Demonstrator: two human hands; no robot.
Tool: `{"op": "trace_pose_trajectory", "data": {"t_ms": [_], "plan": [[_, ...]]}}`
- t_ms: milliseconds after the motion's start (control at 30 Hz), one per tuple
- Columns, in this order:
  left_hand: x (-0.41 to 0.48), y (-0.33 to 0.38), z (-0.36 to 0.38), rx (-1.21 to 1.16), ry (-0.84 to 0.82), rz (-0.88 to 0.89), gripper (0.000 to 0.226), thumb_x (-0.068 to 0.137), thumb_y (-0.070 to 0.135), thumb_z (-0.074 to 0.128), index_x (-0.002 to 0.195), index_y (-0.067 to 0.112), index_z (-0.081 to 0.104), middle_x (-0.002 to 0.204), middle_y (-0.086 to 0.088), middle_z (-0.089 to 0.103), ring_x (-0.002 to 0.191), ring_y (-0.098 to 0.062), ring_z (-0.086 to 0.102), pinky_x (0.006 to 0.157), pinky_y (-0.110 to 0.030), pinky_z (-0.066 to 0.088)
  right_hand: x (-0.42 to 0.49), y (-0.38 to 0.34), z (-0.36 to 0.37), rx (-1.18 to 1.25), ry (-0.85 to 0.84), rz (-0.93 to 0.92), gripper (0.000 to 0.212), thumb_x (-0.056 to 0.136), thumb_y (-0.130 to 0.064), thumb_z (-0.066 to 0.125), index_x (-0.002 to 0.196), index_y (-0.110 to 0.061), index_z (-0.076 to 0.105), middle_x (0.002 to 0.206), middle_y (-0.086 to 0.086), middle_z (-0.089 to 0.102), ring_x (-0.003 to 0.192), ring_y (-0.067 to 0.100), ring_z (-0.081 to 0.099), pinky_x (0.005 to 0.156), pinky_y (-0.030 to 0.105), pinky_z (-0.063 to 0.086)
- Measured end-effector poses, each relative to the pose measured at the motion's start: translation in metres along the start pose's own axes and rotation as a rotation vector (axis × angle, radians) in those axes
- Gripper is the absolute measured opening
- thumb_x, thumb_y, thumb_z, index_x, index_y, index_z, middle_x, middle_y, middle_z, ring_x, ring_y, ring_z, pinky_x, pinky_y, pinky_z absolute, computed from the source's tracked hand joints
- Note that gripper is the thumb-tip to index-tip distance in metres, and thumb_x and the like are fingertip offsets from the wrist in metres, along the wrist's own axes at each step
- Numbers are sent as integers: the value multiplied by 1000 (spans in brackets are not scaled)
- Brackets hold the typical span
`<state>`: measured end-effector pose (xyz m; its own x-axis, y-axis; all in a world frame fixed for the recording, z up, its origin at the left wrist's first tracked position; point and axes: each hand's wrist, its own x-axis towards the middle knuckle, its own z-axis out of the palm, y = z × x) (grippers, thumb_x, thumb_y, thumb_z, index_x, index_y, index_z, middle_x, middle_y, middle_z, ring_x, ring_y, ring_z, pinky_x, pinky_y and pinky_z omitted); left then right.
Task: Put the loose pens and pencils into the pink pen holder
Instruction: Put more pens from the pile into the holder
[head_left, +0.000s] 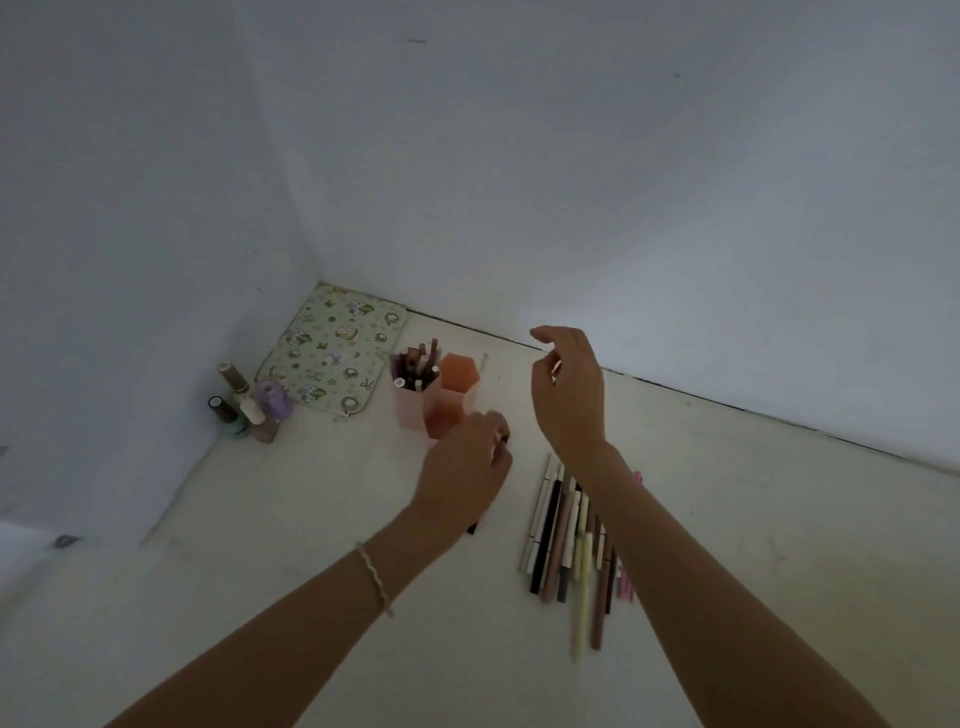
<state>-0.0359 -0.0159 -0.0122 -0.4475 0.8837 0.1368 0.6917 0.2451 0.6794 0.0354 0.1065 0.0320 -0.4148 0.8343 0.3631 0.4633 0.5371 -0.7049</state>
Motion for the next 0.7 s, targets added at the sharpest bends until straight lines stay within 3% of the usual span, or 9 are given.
{"op": "trace_pose_trajectory", "data": {"t_ms": [133, 267, 367, 467, 533, 633, 700], "plan": [[0, -4, 49, 478, -239, -77, 38, 102, 23, 45, 137, 12, 38, 122, -6, 51, 106, -20, 57, 81, -27, 50, -8, 23, -23, -48, -29, 92, 32, 88, 5, 47, 107, -13, 66, 110, -2, 64, 70, -2, 51, 64, 4, 36], [1, -8, 63, 609, -331, -150, 54, 99, 10, 49, 148, 11, 26, 127, -9, 49, 110, -22, 58, 83, -30, 52, -24, 41, -34, -90, -127, 180, 30, 89, 2, 48, 108, -13, 66, 108, -2, 65, 84, 5, 56, 74, 11, 40], [12, -3, 52, 391, -307, -178, 58, 98, 8, 45, 151, 17, 22, 115, -9, 58, 99, -23, 63, 80, -32, 54, -31, 53, -30, -186, -207, 241, 28, 93, -5, 47, 115, -13, 63, 102, 4, 67, 86, 14, 59, 80, 26, 49], [24, 12, 29, -36, -222, -141, 80, 92, 6, 57, 155, 28, 13, 84, -3, 58, 68, -14, 60, 60, -28, 54, -37, 64, -19, -374, -363, 318, 31, 93, -10, 48, 122, -13, 58, 98, 11, 67, 92, 23, 59, 80, 34, 51], [29, 20, 13, -221, -140, -144, 87, 87, 5, 62, 153, 38, 16, 74, 2, 52, 56, -6, 52, 53, -20, 50, -42, 69, -11, -472, -435, 342, 30, 93, -10, 48, 122, -10, 56, 101, 15, 65, 96, 27, 58, 81, 35, 50], [31, 25, -6, -309, 24, -106, 82, 83, 4, 66, 148, 36, 28, 79, 8, 50, 62, 0, 57, 59, -17, 55, -53, 75, 3, -612, -490, 279, 19, 96, -17, 47, 110, -7, 55, 97, 12, 65, 92, 26, 57, 76, 33, 44], [31, 24, -14, -332, 85, -85, 76, 83, 4, 66, 143, 35, 33, 85, 4, 52, 73, -7, 61, 64, -22, 57, -58, 79, 12, -693, -514, 219, 14, 97, -21, 46, 103, -10, 53, 91, 7, 64, 91, 24, 56, 74, 32, 39]]}}
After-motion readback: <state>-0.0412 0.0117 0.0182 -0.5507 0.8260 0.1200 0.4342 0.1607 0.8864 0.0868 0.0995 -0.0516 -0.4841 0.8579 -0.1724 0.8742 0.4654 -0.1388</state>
